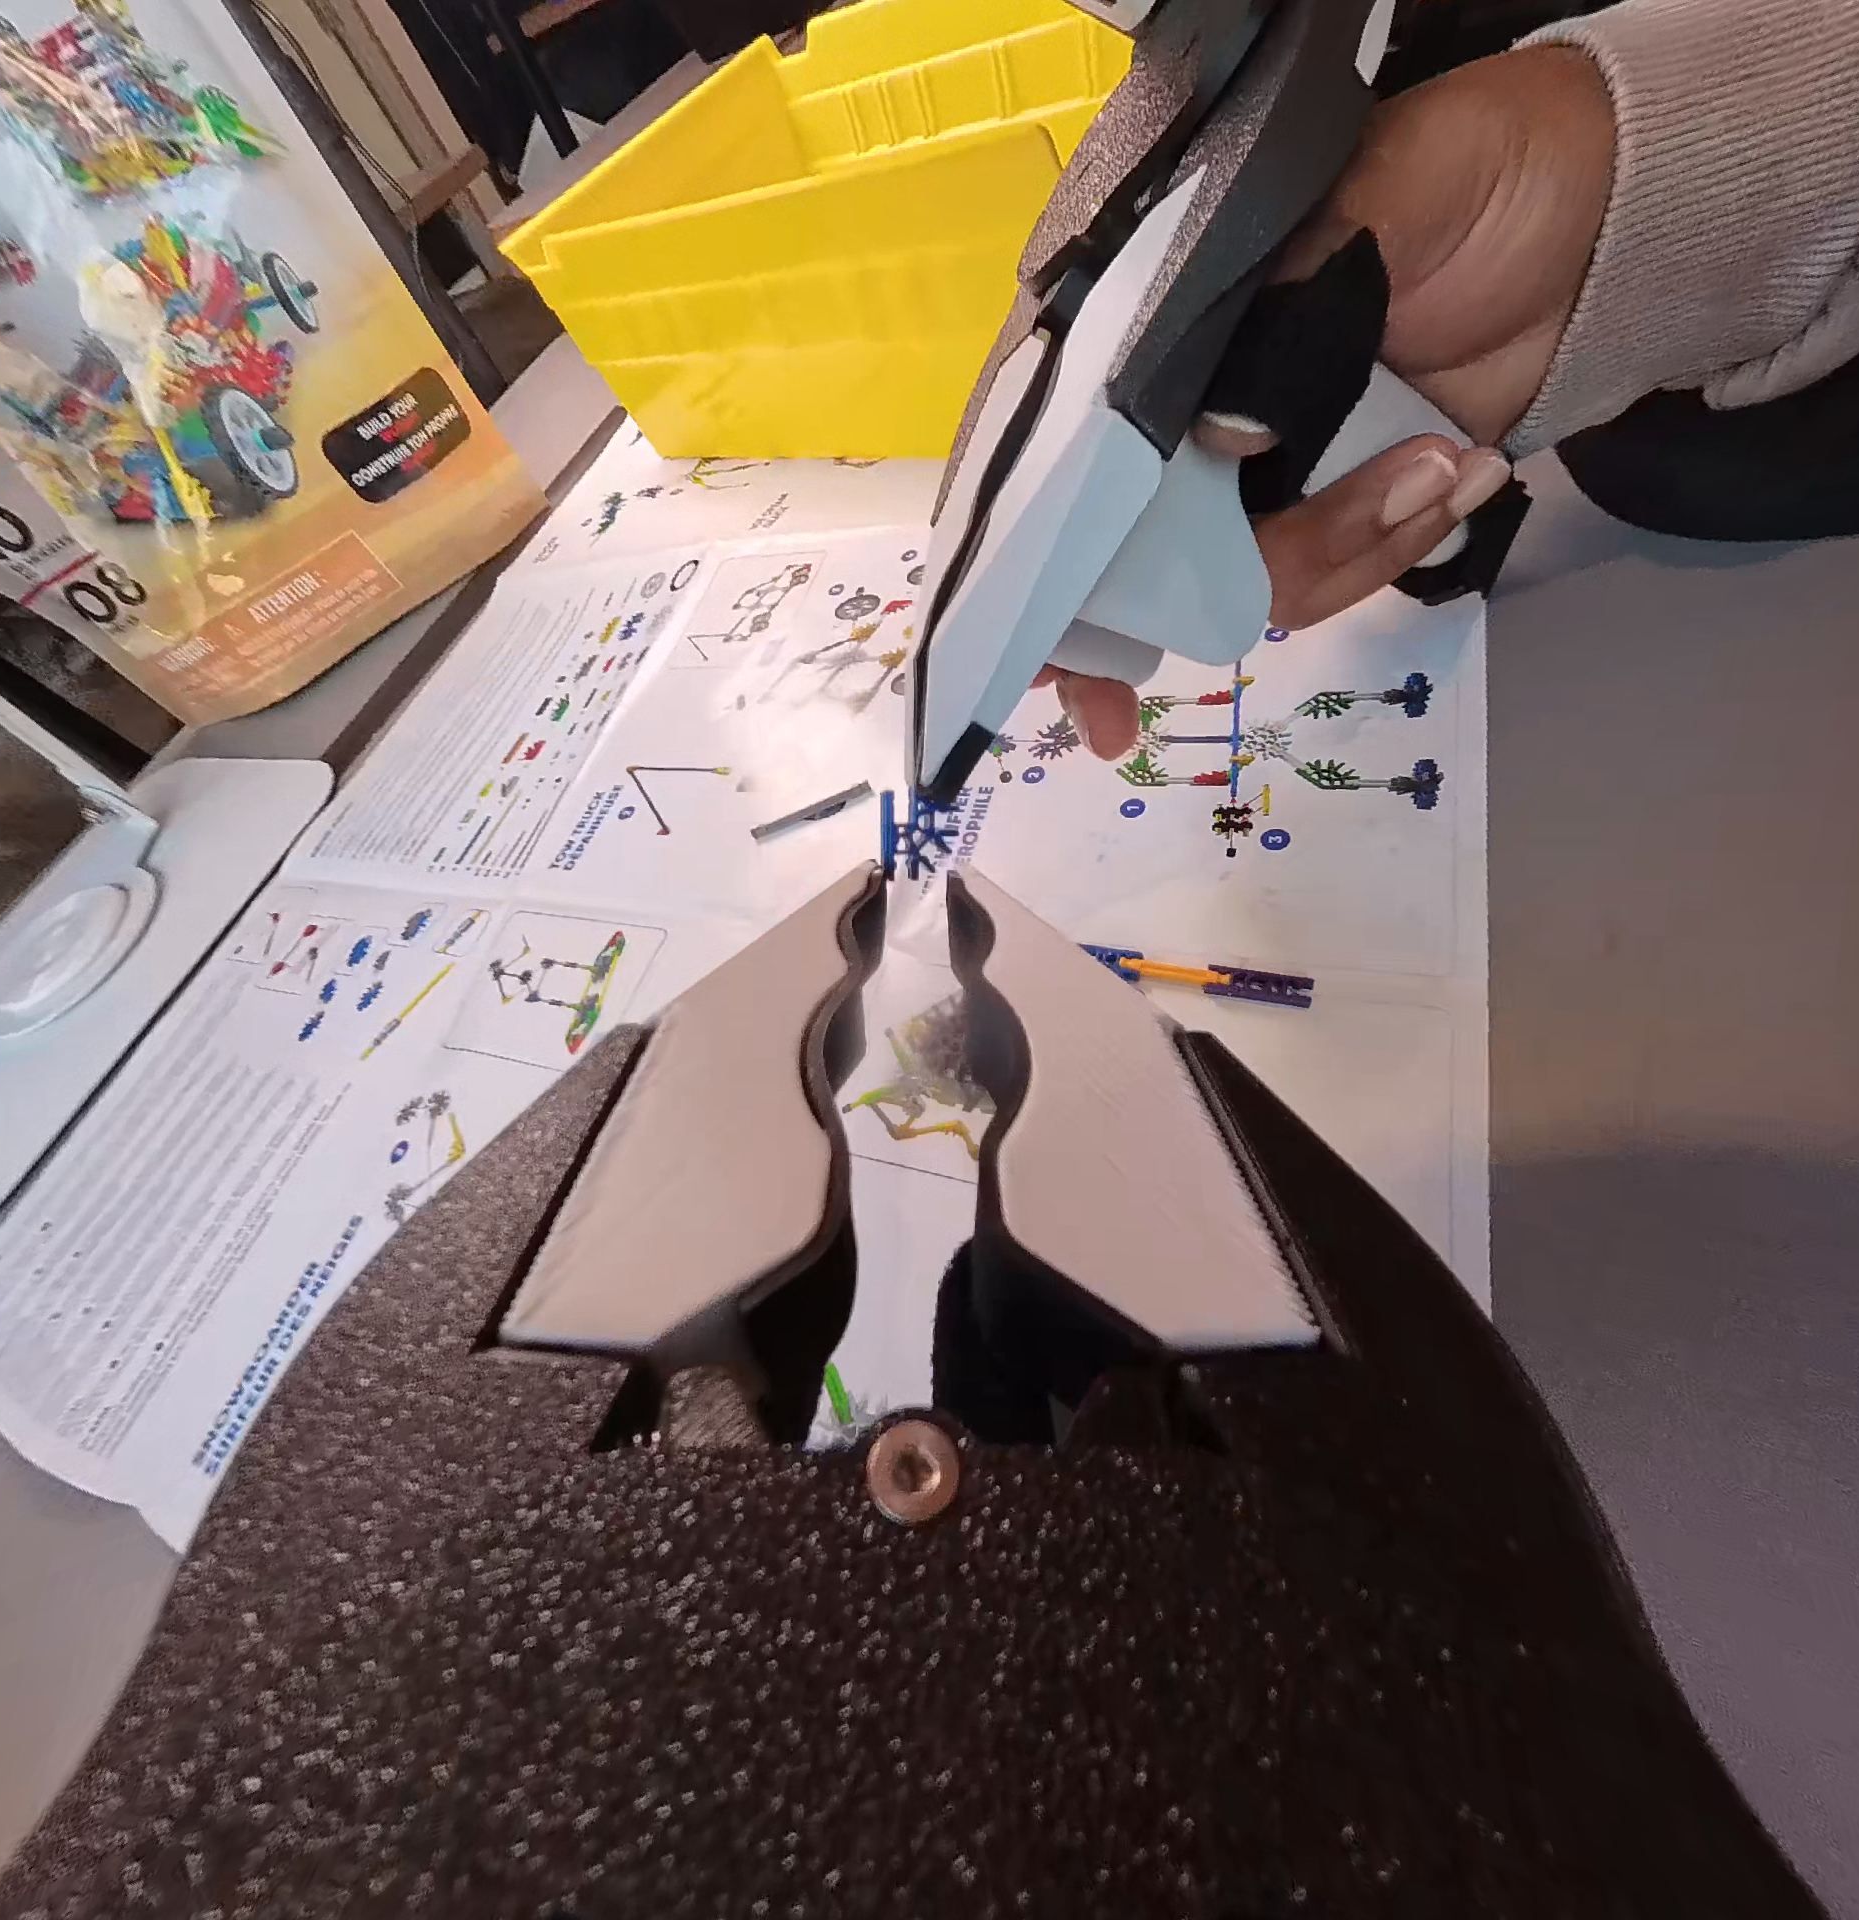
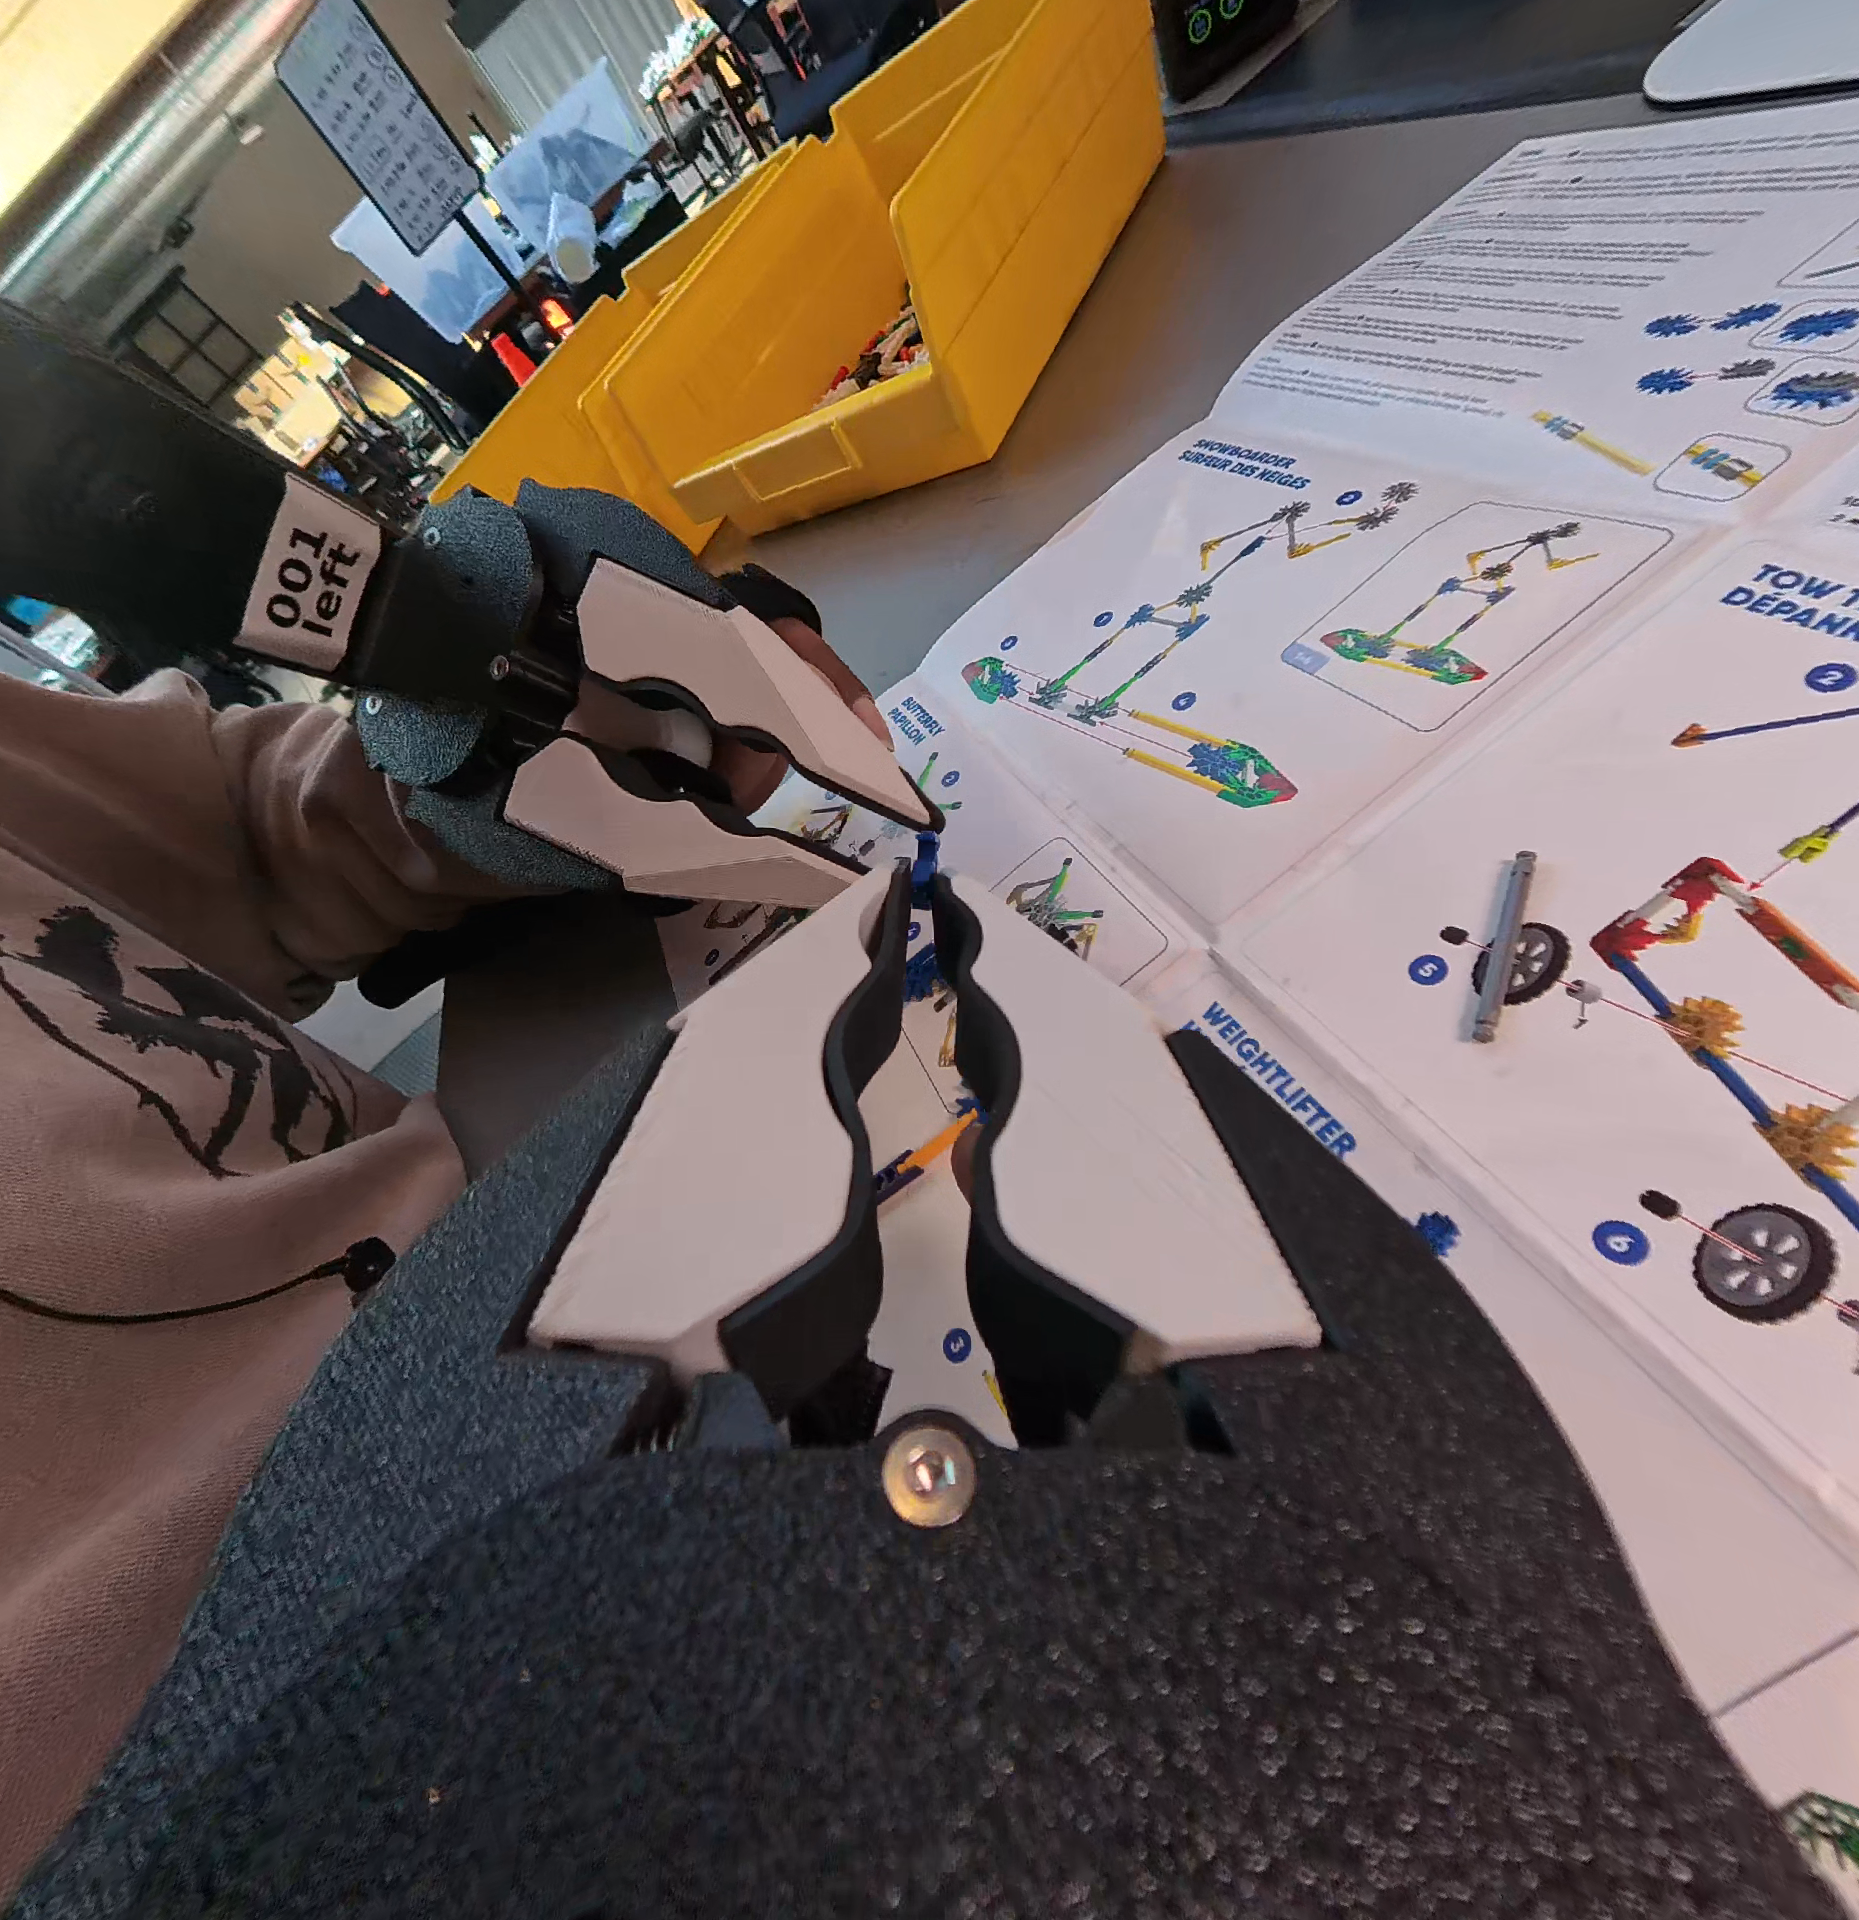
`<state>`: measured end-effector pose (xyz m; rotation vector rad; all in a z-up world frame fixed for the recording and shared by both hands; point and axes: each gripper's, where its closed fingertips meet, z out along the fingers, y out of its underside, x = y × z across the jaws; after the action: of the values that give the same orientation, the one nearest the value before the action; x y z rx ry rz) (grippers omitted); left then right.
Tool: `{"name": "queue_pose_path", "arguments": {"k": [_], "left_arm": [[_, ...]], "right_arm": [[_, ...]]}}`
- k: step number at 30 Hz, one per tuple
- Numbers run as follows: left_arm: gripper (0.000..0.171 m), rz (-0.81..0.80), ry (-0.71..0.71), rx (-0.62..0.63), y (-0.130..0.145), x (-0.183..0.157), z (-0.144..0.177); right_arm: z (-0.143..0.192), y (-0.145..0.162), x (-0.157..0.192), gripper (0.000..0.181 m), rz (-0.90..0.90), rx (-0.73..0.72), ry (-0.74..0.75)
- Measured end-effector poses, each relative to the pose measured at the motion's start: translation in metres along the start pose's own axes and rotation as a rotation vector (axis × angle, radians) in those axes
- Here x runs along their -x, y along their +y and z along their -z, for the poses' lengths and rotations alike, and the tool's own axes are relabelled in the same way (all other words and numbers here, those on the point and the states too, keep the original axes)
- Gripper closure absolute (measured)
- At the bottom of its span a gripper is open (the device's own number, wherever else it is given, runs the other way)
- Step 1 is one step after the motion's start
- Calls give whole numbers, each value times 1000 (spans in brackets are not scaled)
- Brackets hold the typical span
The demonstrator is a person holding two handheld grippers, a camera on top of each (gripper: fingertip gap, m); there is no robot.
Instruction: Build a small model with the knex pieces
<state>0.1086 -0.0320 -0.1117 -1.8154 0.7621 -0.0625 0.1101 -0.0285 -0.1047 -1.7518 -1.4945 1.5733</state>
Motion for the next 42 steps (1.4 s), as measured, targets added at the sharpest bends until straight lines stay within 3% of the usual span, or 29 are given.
{"name": "queue_pose_path", "arguments": {"k": [4,7,12,15,18,20,24,28,31,34,42], "left_arm": [[160,88,47,24,10,7,7],[160,142,28,78,26,26,16],[161,265,60,154,61,44,29],[160,278,86,173,67,44,32],[160,260,95,193,70,41,31],[160,255,96,206,74,41,31],[160,279,110,204,76,41,31],[160,288,115,210,80,40,30],[161,298,112,205,80,42,30],[161,319,109,205,81,44,30],[160,336,121,185,76,42,30]], "right_arm": [[6,1,-19,179,14,71,63],[12,17,-43,179,12,243,137],[14,39,-58,180,49,489,124],[12,40,-64,179,75,569,127],[15,40,-74,166,148,646,163],[16,27,-82,158,215,619,219],[16,-4,-96,160,183,515,293],[13,12,-113,160,206,609,357],[11,16,-117,176,246,629,399],[10,17,-117,180,286,635,428],[-19,1,-70,181,258,471,252]]}}
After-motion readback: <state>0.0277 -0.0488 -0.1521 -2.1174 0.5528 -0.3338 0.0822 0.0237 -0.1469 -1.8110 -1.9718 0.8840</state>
